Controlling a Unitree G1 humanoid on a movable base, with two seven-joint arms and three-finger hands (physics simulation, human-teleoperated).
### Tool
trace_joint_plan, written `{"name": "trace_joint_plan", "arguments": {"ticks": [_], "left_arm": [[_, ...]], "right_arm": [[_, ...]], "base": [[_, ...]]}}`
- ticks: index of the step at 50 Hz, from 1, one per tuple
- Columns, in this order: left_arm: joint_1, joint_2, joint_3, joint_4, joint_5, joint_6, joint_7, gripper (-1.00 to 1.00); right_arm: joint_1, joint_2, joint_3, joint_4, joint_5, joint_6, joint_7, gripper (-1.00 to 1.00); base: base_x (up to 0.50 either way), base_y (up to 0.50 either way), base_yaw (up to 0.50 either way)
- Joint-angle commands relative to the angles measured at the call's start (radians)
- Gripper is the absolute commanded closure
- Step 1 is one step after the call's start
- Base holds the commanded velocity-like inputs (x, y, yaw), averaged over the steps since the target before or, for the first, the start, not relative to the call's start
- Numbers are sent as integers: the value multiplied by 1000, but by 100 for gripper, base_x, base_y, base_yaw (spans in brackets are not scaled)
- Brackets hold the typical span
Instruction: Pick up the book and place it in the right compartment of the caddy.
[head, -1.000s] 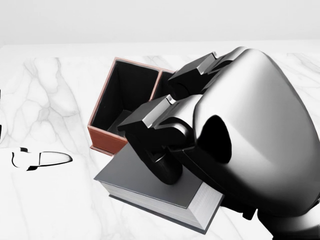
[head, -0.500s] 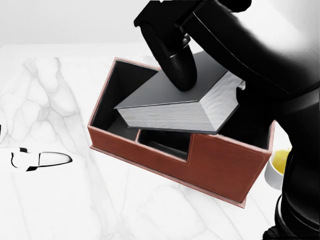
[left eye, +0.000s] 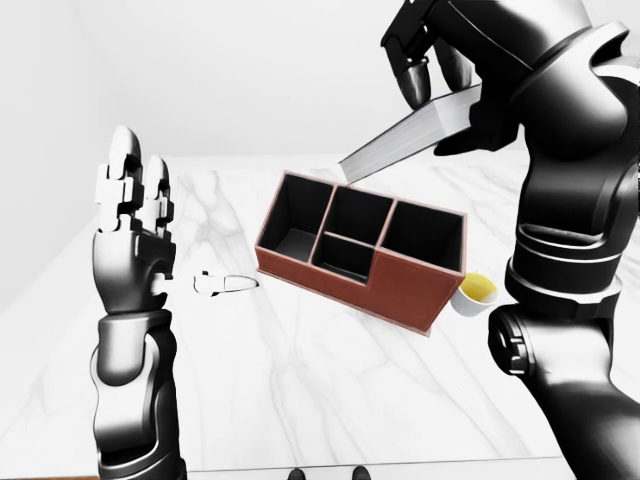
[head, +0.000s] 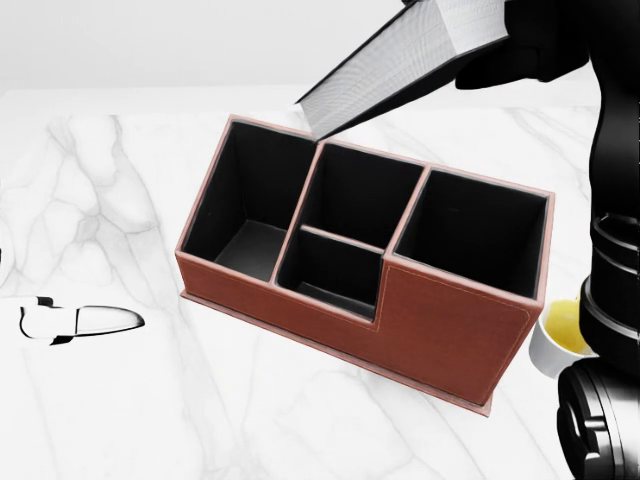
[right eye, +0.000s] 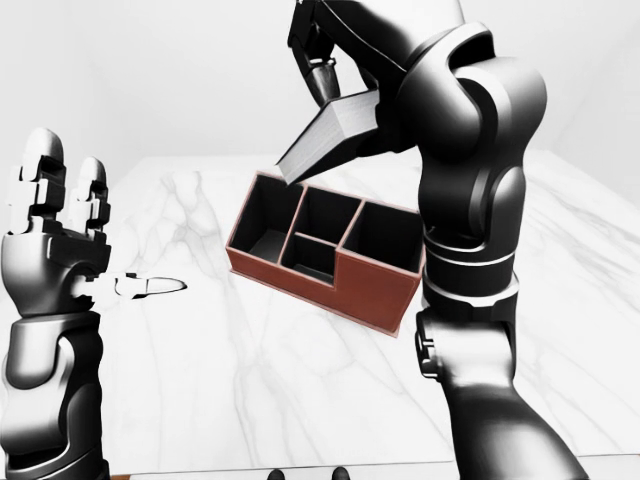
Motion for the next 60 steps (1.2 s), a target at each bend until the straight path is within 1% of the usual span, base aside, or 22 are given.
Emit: {"name": "trace_joint_plan", "arguments": {"ticks": [1,3,4,6,8,14,20,41,51,60], "left_arm": [[0,-1,1,-3,-5,0,1,-100],[0,0,1,-4,-5,0,1,-100],[0,0,1,-4,-5,0,1,-100],[0,0,1,-5,-6,0,2,-100],[1,0,0,-5,-6,0,2,-100],[1,0,1,-6,-5,0,2,-100],[-1,0,2,-5,-5,0,3,-100],[-6,4,4,3,-9,0,6,-100],[-4,4,5,1,-9,0,5,-100],[-6,4,8,1,-15,0,8,-100]], "right_arm": [[-69,-25,-5,209,-62,-24,0,100],[-73,-26,-5,228,-71,-26,0,100],[-76,-27,-5,246,-74,-36,0,100],[-83,-28,-2,284,-90,-38,0,100],[-80,-27,0,318,-105,-51,0,100],[-77,-24,8,418,-155,-73,0,100],[-87,-28,10,490,-185,-73,0,100],[-81,-10,24,644,-254,-73,0,100],[-60,12,36,662,-282,-73,0,100],[-108,-14,38,783,-333,-73,-9,100]], "base": [[0,0,0],[0,0,0],[0,0,0],[0,0,0],[0,0,0],[0,0,0],[0,0,0],[0,0,0],[0,0,0],[0,0,0]]}}
